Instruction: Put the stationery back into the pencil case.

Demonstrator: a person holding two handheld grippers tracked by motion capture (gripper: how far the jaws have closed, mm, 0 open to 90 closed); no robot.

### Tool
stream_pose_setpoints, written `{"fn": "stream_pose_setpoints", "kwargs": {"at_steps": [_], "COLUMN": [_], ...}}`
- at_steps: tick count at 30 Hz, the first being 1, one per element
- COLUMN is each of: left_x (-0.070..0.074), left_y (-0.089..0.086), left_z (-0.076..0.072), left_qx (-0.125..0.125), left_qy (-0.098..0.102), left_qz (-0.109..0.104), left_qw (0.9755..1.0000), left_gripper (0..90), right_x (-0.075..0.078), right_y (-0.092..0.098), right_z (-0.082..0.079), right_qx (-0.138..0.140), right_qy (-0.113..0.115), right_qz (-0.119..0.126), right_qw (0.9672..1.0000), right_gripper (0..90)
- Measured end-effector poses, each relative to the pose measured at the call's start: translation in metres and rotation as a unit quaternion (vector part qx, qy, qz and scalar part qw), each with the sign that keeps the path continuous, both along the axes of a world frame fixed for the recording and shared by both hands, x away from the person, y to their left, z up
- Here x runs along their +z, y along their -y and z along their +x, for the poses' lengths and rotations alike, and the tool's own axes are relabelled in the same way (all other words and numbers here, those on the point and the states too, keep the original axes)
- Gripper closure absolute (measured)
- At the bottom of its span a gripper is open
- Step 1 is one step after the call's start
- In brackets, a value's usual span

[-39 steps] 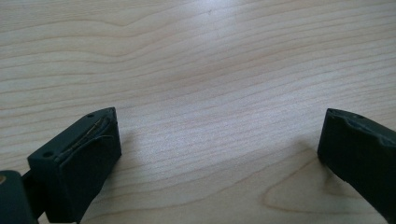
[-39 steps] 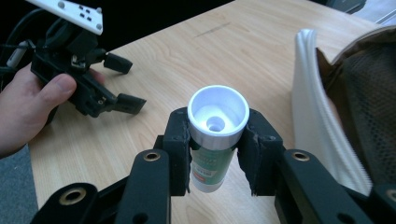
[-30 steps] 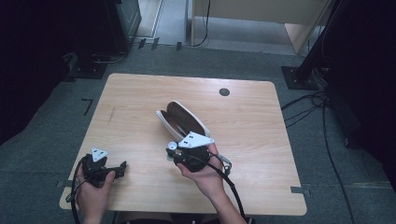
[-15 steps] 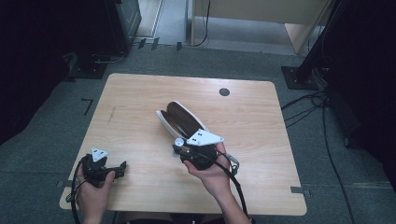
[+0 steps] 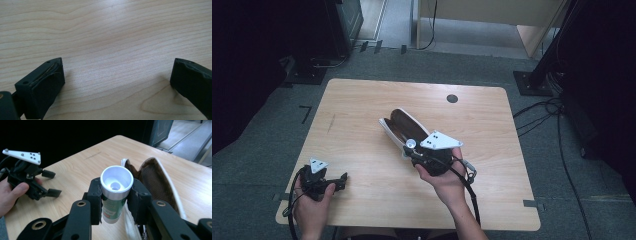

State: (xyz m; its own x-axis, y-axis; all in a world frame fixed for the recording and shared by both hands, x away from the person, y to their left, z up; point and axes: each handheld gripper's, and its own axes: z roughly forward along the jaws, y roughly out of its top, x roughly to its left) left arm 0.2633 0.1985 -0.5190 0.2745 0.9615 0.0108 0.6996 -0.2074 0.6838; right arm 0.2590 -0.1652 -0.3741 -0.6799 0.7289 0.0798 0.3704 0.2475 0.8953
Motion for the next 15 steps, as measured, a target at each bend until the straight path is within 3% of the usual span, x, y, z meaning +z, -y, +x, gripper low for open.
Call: {"fn": "stream_pose_setpoints", "kwargs": {"at_steps": [15], "left_x": [0.0], "left_y": [0.0], "left_z": [0.0], "left_qx": [0.0], "left_qy": [0.0], "left_qz": [0.0], "left_qw": [1.0], "left_gripper": [0.0], "right_x": [0.019], "right_y": [0.009], "right_z": [0.011], "right_qx": [-0.025], "right_qy": [0.019], "right_qz": [0.006], "right_qw": [0.9995], "right_gripper": [66.0]}}
